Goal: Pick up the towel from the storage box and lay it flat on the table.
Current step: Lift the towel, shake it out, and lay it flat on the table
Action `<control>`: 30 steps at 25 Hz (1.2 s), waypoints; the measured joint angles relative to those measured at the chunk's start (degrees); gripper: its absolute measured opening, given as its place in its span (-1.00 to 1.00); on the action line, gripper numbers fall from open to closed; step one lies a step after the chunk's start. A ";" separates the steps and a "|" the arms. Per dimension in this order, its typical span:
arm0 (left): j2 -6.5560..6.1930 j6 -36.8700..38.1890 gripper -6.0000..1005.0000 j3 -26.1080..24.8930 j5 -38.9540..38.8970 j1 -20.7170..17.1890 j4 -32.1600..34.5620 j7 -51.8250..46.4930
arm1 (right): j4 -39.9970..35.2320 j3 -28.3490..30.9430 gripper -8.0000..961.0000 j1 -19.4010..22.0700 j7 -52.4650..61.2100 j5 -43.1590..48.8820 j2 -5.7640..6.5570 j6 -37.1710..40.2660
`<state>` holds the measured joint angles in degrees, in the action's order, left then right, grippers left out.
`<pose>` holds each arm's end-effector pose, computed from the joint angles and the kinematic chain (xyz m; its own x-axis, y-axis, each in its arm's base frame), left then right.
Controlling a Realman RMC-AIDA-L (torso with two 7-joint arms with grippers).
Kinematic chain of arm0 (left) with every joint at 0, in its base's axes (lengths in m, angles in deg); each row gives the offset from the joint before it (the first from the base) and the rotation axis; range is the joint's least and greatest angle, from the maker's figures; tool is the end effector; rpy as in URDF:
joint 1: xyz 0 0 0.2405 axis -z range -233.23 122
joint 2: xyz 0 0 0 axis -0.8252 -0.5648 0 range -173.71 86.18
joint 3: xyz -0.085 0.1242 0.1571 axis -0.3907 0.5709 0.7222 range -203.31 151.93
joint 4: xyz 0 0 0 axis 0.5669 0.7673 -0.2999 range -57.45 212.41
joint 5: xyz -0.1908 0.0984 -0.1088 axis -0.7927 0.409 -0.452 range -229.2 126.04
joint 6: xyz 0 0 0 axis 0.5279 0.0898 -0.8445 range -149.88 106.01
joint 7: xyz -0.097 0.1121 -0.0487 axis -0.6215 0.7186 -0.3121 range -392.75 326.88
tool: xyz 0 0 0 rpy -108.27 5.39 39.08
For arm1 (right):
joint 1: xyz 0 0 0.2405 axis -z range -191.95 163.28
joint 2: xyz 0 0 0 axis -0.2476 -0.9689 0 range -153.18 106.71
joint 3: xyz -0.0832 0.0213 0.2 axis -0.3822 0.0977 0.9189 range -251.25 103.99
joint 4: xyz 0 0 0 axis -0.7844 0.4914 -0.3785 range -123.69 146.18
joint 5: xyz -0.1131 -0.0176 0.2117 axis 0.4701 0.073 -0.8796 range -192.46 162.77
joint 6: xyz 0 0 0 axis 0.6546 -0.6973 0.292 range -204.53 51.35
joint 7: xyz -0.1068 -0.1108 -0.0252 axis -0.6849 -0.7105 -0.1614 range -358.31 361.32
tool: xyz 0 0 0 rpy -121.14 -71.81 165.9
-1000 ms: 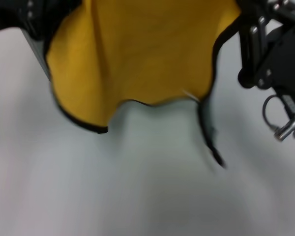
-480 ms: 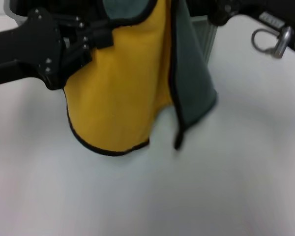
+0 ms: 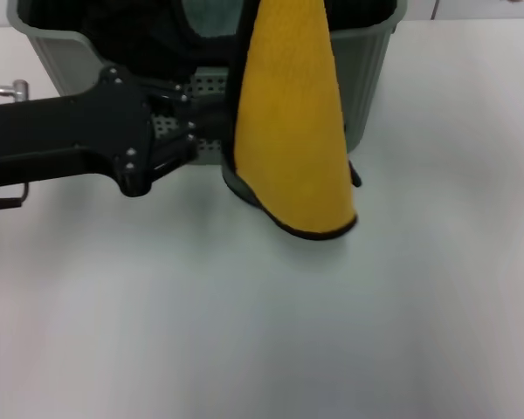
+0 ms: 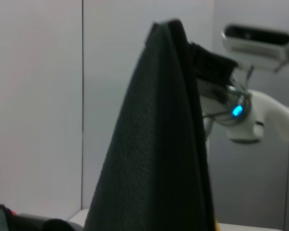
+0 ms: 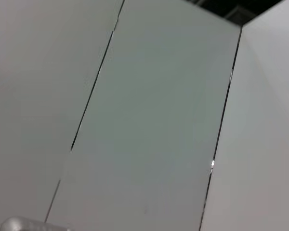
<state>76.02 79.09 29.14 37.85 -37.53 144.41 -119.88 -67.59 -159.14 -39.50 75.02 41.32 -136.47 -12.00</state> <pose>-0.1636 0.3135 0.0807 0.7571 0.0357 0.6524 0.1844 -0.9696 -0.1610 -0.0045 0.3571 0.0772 0.5447 0.3859 -0.7446 0.0085 -0.8903 -0.4553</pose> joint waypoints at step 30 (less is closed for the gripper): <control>-0.41 -0.40 -0.79 -0.69 1.81 4.42 -10.95 3.54 | -3.83 10.99 -0.97 1.71 3.61 3.81 -2.25 5.49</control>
<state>75.61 78.69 28.45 39.66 -33.12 133.47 -116.34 -71.42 -148.16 -37.79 78.63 45.13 -138.72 -6.51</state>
